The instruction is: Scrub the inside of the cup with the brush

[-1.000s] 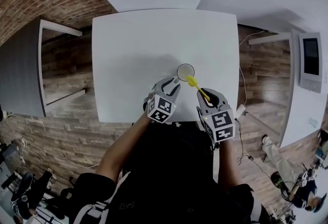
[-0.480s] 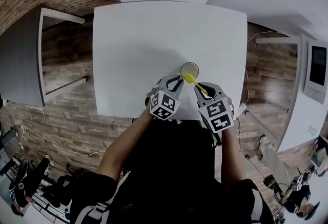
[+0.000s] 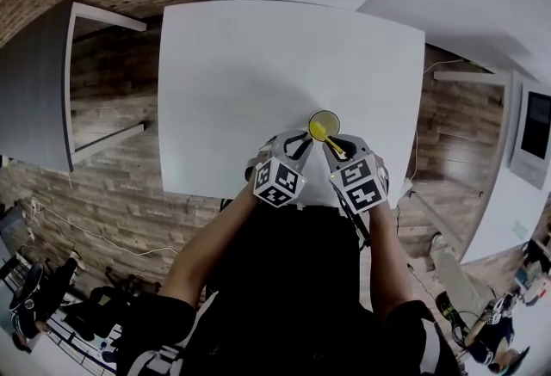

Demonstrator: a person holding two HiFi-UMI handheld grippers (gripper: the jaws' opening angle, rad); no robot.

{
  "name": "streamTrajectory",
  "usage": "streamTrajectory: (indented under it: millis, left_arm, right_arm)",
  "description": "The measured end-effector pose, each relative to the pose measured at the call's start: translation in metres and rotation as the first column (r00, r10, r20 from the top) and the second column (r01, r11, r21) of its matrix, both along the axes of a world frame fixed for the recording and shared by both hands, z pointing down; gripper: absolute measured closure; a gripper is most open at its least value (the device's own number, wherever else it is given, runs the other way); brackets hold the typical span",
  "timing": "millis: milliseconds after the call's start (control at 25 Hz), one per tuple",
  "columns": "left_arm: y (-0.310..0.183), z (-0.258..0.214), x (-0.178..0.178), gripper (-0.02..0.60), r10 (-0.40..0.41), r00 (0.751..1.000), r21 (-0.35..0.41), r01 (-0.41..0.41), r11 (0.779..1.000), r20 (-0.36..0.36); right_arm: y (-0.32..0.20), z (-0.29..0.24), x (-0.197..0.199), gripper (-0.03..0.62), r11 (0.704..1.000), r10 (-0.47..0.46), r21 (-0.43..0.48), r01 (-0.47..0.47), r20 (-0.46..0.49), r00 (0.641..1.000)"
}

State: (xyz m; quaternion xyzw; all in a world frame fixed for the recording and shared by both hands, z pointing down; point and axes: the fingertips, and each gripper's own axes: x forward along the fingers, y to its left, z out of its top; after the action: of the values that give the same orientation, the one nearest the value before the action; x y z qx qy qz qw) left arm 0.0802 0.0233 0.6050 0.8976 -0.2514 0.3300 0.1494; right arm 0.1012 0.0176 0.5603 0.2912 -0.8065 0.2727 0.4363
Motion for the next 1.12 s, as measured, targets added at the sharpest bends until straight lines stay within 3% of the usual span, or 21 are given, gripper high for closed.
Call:
streamTrajectory:
  millis: [320, 560, 920, 1120]
  left_arm:
    - [-0.001, -0.001, 0.001, 0.522, 0.009, 1.0, 0.001, -0.009, 1.0, -0.004]
    - [-0.001, -0.001, 0.002, 0.522, 0.007, 1.0, -0.002, -0.007, 1.0, -0.007]
    - [-0.001, -0.002, 0.001, 0.522, 0.031, 0.999, 0.012, -0.031, 0.999, 0.008]
    - [0.0, -0.002, -0.001, 0.522, 0.068, 0.997, 0.02, -0.069, 0.997, 0.019]
  right_arm:
    - [-0.016, 0.027, -0.009, 0.565, 0.993, -0.114, -0.031, 0.111, -0.113, 0.987]
    - [-0.018, 0.03, -0.017, 0.564, 0.983, -0.183, -0.045, 0.179, -0.137, 0.974]
    - [-0.001, -0.021, -0.003, 0.565, 0.95, -0.31, -0.071, 0.304, -0.118, 0.943]
    - [0.005, -0.035, 0.005, 0.565, 0.903, -0.429, -0.094, 0.419, -0.144, 0.892]
